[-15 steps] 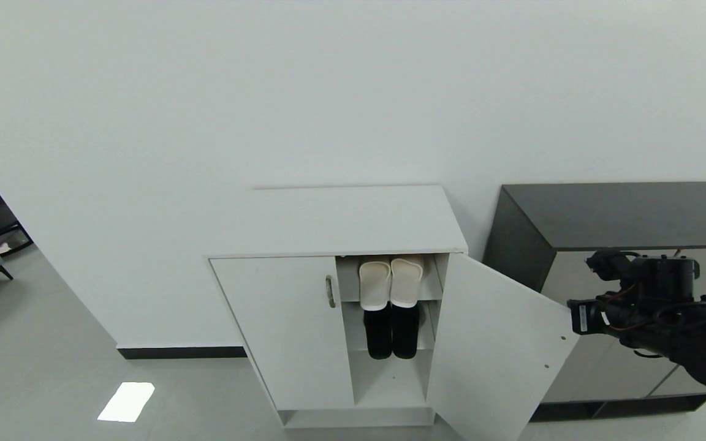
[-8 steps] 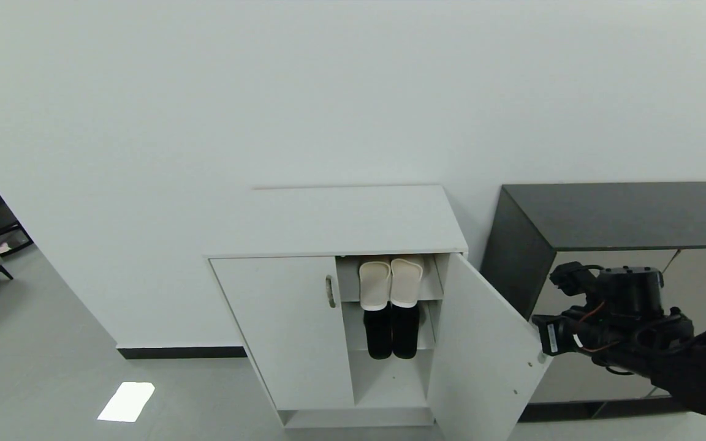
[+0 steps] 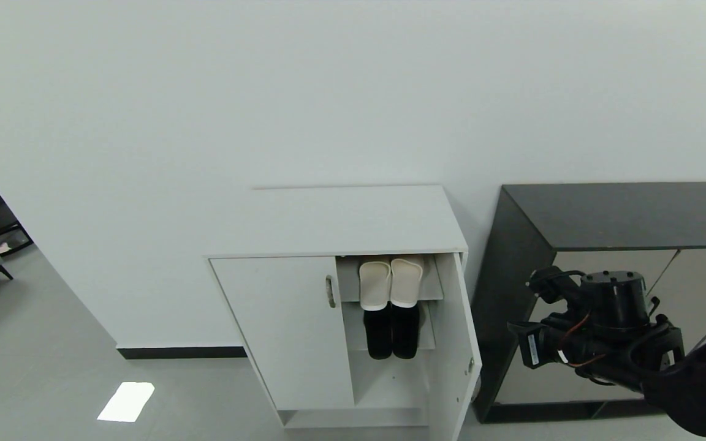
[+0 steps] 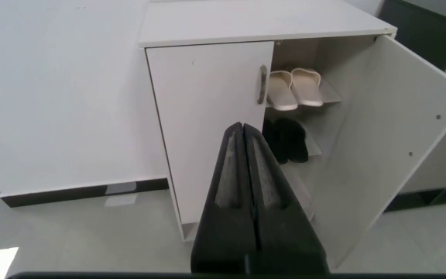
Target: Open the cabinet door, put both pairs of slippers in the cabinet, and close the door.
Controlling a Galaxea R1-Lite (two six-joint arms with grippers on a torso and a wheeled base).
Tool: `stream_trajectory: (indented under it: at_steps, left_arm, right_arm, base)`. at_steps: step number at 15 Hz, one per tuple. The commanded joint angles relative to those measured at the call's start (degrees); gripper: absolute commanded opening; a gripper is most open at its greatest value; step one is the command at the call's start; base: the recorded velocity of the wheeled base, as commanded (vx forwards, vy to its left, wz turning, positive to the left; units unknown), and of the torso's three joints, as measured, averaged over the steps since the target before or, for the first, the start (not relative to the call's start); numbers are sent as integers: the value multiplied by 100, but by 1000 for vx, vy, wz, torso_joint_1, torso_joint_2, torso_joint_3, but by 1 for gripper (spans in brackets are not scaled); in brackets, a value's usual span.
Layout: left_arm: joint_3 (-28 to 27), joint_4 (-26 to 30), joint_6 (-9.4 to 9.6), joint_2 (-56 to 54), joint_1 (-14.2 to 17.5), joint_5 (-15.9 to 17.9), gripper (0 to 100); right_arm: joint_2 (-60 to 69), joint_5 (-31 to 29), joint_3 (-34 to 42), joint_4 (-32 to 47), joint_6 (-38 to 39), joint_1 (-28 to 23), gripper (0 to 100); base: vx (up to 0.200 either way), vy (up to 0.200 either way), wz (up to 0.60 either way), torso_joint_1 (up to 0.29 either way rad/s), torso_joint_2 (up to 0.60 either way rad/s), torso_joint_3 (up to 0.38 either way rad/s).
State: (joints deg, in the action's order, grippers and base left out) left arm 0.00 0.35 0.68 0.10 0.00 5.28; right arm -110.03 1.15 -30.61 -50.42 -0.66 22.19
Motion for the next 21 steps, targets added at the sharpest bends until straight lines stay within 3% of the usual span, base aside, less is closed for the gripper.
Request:
stream_trajectory:
  at_steps: [1,9,13,17,21]
  left_arm:
    - [0,0,2,-1,0,-1,0]
    - [0,0,2,-1,0,-1,0]
    - [0,9,11,-1,0,-1,0]
    - [0,0,-7,-1,0,-9,0]
    - [0,0,-16,-1,0,-62,0]
  right_arm:
    - [34,0,2,-12,-4,23,0]
    - [-80,-9,2,-12,22,392,0]
    - [-185,-9,-103,-12,470,655,0]
    - [-739,-9,-542,-12,488,972,0]
    - [-1539,-9,-1448,23,479,1068,0]
  base:
    - [0,0,0,0,0,0]
    - [0,0,0,0,0,0]
    - [0,0,0,0,0,0]
    - [0,0,0,0,0,0]
    - [0,0,0,0,0,0]
